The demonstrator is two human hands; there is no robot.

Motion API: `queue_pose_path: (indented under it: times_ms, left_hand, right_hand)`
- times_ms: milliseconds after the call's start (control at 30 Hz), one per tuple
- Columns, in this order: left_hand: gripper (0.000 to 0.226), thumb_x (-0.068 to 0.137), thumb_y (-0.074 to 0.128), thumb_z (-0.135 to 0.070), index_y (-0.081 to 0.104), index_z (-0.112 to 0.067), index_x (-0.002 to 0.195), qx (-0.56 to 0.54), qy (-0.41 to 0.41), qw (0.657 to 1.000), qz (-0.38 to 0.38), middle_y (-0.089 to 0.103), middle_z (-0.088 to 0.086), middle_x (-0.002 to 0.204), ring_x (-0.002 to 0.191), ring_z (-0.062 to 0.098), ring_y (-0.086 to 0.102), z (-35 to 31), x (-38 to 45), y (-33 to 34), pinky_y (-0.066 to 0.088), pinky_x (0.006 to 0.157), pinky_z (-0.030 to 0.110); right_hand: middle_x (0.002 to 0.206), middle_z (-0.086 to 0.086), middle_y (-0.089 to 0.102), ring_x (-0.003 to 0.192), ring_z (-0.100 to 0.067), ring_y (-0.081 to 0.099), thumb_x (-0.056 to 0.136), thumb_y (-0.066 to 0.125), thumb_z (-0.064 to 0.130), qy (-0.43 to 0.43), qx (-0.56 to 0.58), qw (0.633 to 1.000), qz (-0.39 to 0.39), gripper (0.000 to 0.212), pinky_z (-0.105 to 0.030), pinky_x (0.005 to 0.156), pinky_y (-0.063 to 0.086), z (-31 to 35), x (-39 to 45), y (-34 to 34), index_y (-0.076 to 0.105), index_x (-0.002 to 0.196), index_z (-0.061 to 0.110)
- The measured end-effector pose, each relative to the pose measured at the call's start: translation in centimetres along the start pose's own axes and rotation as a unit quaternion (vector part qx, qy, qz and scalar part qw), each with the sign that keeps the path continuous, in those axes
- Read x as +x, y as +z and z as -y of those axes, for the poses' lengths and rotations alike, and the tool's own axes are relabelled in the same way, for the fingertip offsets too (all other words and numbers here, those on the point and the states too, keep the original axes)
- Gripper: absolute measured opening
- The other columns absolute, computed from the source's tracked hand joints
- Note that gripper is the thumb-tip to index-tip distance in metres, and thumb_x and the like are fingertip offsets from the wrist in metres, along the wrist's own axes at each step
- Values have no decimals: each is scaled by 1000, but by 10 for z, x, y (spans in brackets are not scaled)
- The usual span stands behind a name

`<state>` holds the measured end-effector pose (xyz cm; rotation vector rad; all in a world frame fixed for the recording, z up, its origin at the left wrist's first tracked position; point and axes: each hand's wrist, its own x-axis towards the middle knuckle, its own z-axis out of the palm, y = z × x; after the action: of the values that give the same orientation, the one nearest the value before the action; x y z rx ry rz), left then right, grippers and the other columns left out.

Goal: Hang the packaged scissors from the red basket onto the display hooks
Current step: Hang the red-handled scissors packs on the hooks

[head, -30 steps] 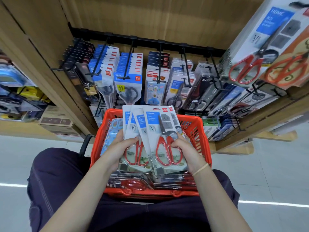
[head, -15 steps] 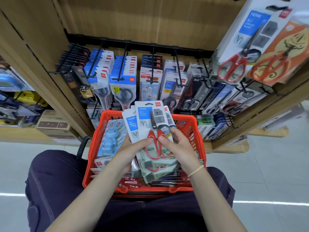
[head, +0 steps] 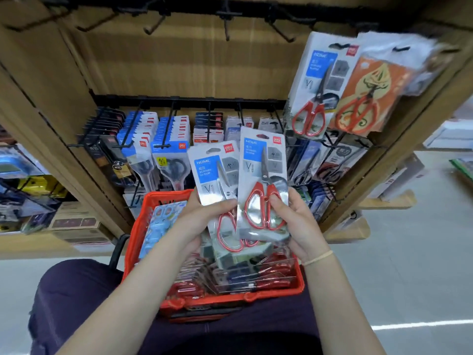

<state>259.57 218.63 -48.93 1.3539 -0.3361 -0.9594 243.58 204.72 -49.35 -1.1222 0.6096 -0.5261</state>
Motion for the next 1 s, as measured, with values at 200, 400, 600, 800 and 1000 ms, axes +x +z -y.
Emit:
queue_pose_path:
  times_ms: [200, 400, 600, 800, 1000]
  left_hand:
    - [78, 57, 89, -21, 61, -16, 130, -25, 25, 999, -2, 79, 7, 103, 82, 23, 77, -52, 18, 33, 60, 65, 36]
    - [61, 70, 88, -11, 65, -19, 126, 11, 97, 995, 15, 78, 4, 111, 97, 25, 76, -85, 42, 64, 59, 83, 40]
    - [69, 71, 91, -14, 61, -18, 133, 31, 87, 995, 26, 77, 3, 113, 99, 26, 76, -87, 57, 77, 60, 84, 43]
    - [86, 57, 95, -19, 59, -17, 135, 27, 70, 997, 26, 77, 6, 113, 97, 27, 76, -87, 67, 81, 61, 77, 40]
    - [70, 62, 85, -20, 63, -16, 128, 10, 69, 997, 27, 78, 6, 108, 88, 23, 78, -93, 72, 86, 62, 67, 33]
  right_hand:
    - [118, -10, 74, 116, -31, 67, 90, 70, 43, -59, -39, 996, -48, 36, -59, 109, 44, 53, 5, -18, 69, 116, 19]
    - [108, -13, 75, 106, -35, 69, 94, 67, 48, -135, -101, 978, -126, 37, -61, 100, 50, 100, 22, -41, 69, 106, 14]
    - [94, 7, 77, 94, -14, 72, 100, 62, 36, -172, -127, 963, -162, 14, -44, 90, 54, 131, 46, -60, 68, 95, 25]
    - [102, -19, 70, 101, -38, 66, 99, 62, 39, -172, -150, 957, -177, 31, -58, 98, 51, 140, 66, -58, 65, 97, 9]
    - [95, -16, 72, 84, -22, 64, 90, 66, 54, -149, -128, 961, -195, 49, -48, 84, 53, 132, 88, -57, 63, 89, 6]
